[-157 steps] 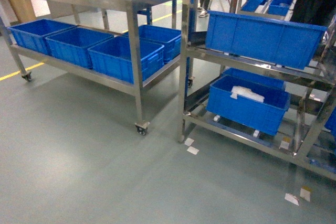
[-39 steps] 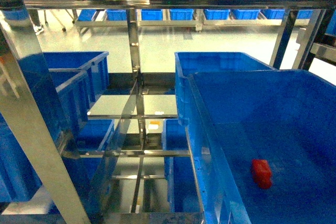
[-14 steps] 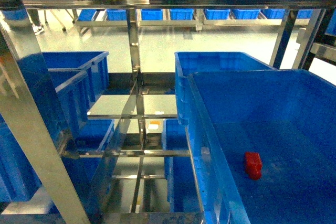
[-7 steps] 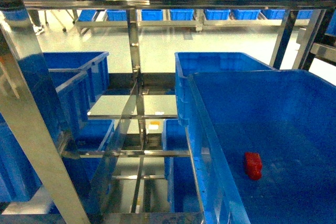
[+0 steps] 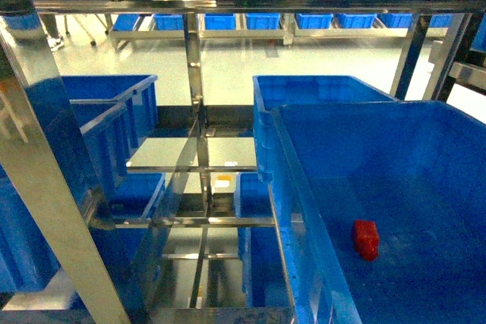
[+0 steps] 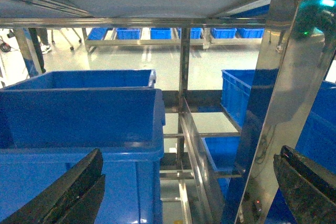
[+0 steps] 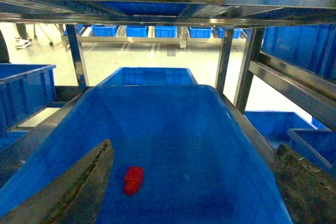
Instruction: Pick red block from blue box to shelf
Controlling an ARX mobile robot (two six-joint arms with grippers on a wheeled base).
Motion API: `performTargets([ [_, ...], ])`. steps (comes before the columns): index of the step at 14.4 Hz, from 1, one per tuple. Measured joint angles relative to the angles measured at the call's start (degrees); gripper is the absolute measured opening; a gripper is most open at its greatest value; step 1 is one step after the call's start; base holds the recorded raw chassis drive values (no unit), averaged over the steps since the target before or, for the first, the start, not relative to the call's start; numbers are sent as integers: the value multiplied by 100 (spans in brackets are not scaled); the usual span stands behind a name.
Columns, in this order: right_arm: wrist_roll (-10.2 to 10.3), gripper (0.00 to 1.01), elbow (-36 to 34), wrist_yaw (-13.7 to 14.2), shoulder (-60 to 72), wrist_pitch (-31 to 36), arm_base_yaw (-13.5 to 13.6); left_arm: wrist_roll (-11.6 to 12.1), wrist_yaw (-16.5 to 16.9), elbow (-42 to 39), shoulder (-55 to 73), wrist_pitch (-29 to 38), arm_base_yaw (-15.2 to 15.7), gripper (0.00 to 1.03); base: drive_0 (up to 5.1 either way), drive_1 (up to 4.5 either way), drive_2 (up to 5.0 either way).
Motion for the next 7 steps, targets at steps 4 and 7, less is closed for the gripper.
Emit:
performTargets([
  [4,0,98,0,0,0,0,0,0,0,0,0,0,0,98,0,0,0],
  [7,0,98,0,0,0,-2,0,0,0,0,0,0,0,98,0,0,0],
])
